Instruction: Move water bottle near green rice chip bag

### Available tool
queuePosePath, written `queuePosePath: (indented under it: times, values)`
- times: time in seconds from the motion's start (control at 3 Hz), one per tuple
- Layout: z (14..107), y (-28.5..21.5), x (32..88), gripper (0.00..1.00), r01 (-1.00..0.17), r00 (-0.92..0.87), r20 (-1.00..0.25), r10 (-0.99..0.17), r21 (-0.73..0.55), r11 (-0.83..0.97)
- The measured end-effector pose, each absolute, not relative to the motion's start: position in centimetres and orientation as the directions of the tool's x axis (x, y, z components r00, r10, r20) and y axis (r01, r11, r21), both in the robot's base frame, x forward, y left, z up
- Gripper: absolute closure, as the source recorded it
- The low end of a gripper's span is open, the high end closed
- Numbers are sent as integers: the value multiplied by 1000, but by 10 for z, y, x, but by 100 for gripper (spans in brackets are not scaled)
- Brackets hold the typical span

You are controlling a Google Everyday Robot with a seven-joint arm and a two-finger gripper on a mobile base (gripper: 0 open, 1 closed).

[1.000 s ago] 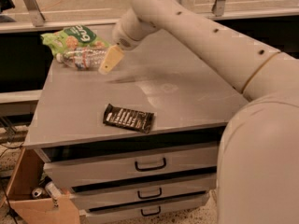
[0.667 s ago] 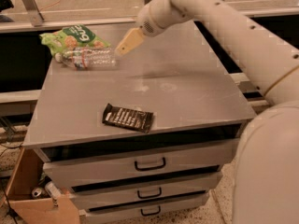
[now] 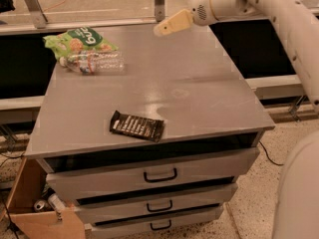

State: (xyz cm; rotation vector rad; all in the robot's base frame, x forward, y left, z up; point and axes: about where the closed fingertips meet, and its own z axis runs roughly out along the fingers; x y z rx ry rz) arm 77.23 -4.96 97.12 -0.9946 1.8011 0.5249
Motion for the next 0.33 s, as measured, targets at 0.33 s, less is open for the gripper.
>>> queuePosePath:
  times: [0.33]
  values:
    - [978, -64, 771, 0, -807, -196, -910, -365, -62, 587]
